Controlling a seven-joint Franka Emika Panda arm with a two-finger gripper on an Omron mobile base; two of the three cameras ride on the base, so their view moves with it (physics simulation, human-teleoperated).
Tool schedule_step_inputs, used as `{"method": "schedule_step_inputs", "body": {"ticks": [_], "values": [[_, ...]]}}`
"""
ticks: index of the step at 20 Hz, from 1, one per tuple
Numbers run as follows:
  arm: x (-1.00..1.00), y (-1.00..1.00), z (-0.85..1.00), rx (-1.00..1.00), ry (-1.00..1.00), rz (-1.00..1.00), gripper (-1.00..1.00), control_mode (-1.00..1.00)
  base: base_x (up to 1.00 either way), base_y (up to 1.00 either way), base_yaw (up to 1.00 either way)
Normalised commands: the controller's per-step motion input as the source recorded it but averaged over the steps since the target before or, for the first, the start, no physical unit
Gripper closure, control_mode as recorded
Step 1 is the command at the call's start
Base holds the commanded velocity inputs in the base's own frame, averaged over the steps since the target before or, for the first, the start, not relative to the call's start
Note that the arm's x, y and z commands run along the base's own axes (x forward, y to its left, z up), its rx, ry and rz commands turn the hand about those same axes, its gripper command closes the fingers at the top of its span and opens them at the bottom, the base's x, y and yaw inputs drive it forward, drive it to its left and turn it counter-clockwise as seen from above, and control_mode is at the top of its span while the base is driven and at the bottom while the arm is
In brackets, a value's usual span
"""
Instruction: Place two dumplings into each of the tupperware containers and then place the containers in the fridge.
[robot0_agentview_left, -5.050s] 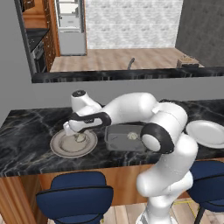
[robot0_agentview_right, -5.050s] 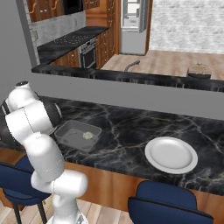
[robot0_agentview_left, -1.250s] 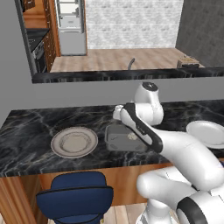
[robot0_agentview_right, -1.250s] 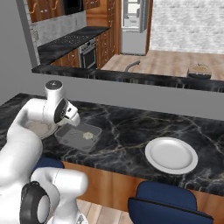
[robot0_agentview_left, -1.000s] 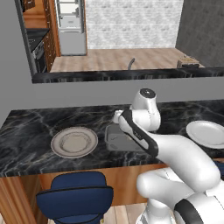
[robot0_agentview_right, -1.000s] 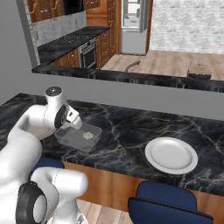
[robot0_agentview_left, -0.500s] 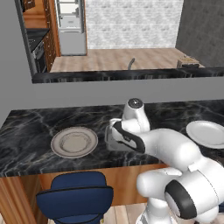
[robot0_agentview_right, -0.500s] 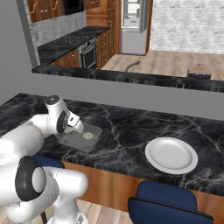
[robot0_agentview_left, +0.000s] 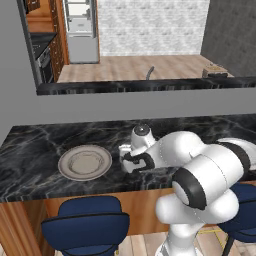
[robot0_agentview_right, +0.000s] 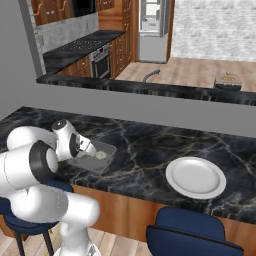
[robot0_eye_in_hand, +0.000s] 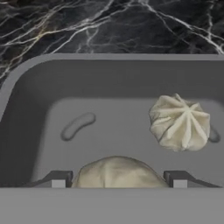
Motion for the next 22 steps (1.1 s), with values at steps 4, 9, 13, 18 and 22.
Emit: {"method": "schedule_step_inputs", "body": {"ticks": [4, 9, 13, 18, 22], "values": [[0.41, -0.15, -0.14, 0.00, 0.01, 0.00, 1.00, -1.00, 0.00, 0.00, 0.00], [0.13, -0.02, -0.05, 0.00, 0.00, 0.00, -1.00, -1.00, 0.00, 0.00, 0.00], [0.00, -0.02, 0.00, 0.00, 0.00, -0.02, -1.00, -1.00, 0.00, 0.00, 0.00], [0.00, -0.37, 0.09, 0.04, 0.00, 0.00, -1.00, -1.00, 0.00, 0.00, 0.00], [-0.08, -0.40, 0.52, 0.11, 0.00, 0.03, -1.00, -1.00, 0.00, 0.00, 0.00]]}}
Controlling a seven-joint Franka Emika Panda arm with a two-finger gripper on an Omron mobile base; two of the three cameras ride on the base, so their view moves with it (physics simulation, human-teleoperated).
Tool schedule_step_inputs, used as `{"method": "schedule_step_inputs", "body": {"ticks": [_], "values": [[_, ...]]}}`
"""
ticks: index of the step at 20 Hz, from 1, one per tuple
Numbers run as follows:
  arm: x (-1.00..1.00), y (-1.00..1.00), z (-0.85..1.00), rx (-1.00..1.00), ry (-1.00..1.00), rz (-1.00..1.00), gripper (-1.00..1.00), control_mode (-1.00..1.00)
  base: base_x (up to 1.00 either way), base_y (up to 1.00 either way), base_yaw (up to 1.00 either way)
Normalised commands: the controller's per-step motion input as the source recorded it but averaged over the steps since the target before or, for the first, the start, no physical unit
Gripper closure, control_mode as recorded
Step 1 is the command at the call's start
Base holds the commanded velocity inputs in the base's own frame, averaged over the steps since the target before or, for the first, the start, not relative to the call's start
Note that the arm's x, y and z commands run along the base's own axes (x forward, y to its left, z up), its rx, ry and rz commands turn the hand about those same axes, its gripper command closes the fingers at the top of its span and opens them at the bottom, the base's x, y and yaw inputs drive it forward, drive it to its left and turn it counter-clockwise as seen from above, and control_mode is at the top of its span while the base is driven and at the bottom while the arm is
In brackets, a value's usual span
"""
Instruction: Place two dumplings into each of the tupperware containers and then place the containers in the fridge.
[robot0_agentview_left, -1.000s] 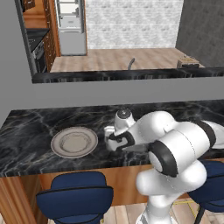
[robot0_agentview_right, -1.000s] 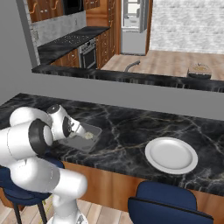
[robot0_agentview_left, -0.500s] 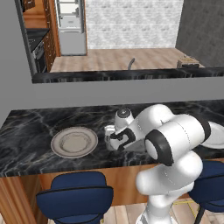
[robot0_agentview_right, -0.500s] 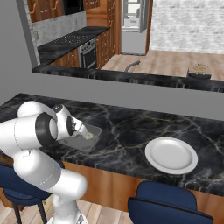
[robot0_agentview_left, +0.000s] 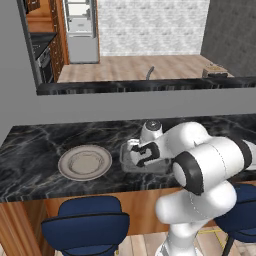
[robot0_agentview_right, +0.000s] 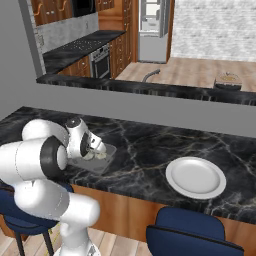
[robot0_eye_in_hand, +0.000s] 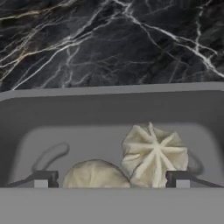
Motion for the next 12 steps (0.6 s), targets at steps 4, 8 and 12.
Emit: {"method": "schedule_step_inputs", "body": {"ticks": [4, 8, 12], "values": [[-0.45, -0.36, 0.99, 0.13, 0.01, 0.05, -1.00, -1.00, 0.00, 0.00, 0.00], [-0.61, -0.30, 0.79, 0.00, 0.11, 0.06, -1.00, -1.00, 0.00, 0.00, 0.00], [-0.54, -0.42, 0.34, 0.00, 0.10, 0.05, -1.00, -1.00, 0.00, 0.00, 0.00]]}}
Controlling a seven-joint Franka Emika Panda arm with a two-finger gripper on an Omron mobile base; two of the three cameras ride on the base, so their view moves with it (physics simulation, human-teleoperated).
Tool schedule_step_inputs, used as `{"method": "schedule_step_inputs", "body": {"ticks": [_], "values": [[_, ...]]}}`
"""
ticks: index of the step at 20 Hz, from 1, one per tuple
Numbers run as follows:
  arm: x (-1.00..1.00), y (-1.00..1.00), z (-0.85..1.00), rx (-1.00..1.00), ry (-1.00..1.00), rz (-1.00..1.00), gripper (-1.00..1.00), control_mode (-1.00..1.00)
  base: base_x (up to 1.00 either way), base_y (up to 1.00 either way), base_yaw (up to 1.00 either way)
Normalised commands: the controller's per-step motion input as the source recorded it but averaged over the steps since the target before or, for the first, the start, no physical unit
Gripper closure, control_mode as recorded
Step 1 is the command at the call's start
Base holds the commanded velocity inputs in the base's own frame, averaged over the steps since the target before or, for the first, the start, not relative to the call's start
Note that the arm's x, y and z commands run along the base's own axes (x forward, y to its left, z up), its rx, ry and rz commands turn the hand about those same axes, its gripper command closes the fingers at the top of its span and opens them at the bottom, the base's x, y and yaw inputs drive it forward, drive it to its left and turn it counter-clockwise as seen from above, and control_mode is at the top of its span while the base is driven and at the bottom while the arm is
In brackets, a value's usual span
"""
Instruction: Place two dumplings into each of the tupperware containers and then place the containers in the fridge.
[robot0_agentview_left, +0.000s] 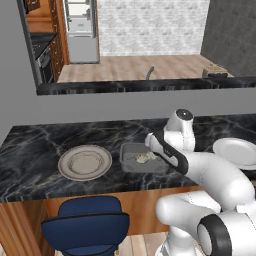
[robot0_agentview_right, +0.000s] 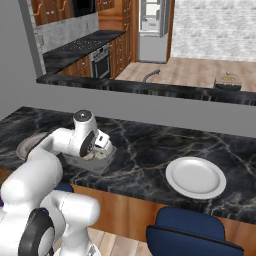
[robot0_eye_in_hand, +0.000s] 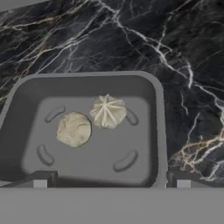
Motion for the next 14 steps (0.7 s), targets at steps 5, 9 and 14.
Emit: {"method": "schedule_step_inputs", "body": {"ticks": [5, 9, 14], "values": [[-0.21, -0.46, -0.01, 0.00, 0.13, 0.00, -1.00, -1.00, 0.00, 0.00, 0.00], [0.05, -0.16, -0.23, 0.00, 0.11, -0.04, -1.00, -1.00, 0.00, 0.00, 0.00], [0.28, -0.04, -0.35, 0.00, 0.12, -0.06, -1.00, -1.00, 0.00, 0.00, 0.00]]}}
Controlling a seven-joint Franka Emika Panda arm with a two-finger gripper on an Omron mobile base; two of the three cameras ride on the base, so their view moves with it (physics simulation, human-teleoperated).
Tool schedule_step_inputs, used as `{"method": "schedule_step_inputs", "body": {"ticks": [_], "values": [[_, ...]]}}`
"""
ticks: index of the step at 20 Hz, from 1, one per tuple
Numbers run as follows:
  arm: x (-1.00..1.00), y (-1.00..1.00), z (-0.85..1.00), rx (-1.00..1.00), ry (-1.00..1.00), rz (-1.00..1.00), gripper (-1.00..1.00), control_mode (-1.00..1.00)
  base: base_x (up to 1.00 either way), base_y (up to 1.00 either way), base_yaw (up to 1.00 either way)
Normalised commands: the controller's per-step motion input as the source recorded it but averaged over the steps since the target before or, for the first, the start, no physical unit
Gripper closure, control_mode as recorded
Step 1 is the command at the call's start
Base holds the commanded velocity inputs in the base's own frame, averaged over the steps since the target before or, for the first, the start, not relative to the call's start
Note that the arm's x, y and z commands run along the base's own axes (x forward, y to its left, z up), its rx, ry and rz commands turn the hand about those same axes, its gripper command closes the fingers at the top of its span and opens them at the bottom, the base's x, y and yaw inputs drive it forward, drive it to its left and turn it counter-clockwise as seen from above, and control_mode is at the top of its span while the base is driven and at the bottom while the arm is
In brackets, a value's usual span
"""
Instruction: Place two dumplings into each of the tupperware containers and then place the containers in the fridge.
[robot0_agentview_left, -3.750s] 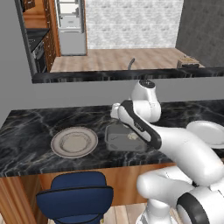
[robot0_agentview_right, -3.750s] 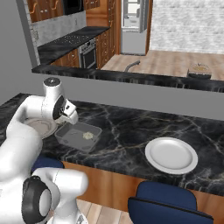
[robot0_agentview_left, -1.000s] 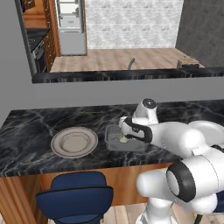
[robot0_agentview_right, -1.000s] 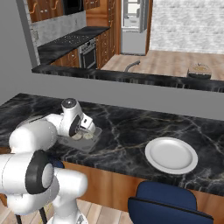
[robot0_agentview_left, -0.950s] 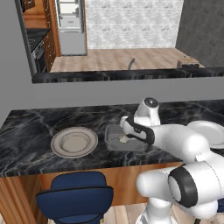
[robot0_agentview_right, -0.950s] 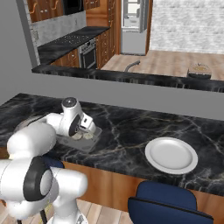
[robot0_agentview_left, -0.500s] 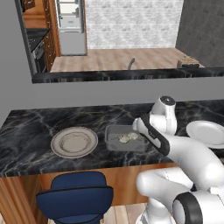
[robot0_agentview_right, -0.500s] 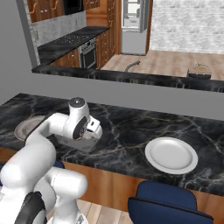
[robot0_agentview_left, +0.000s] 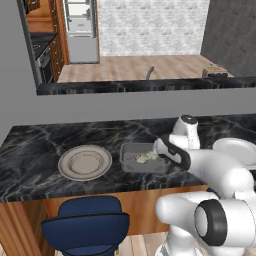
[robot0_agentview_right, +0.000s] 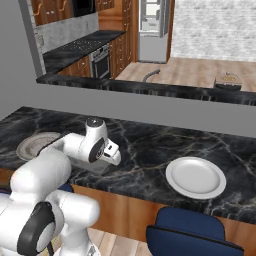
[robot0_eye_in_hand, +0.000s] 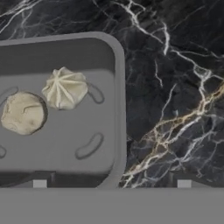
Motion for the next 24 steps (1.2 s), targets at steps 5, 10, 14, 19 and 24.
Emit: {"method": "schedule_step_inputs", "body": {"ticks": [5, 10, 14, 19, 24], "values": [[0.35, -0.07, -0.27, 0.00, 0.08, -0.06, -1.00, -1.00, 0.00, 0.00, 0.00], [0.31, -0.09, -0.24, 0.00, 0.04, -0.03, -1.00, -1.00, 0.00, 0.00, 0.00], [0.36, 0.00, -0.32, 0.00, 0.00, 0.00, -1.00, -1.00, 0.00, 0.00, 0.00], [0.26, 0.00, -0.44, 0.00, 0.00, 0.00, -1.00, -1.00, 0.00, 0.00, 0.00], [0.19, 0.00, -0.27, 0.00, 0.00, 0.00, -1.00, -1.00, 0.00, 0.00, 0.00]]}}
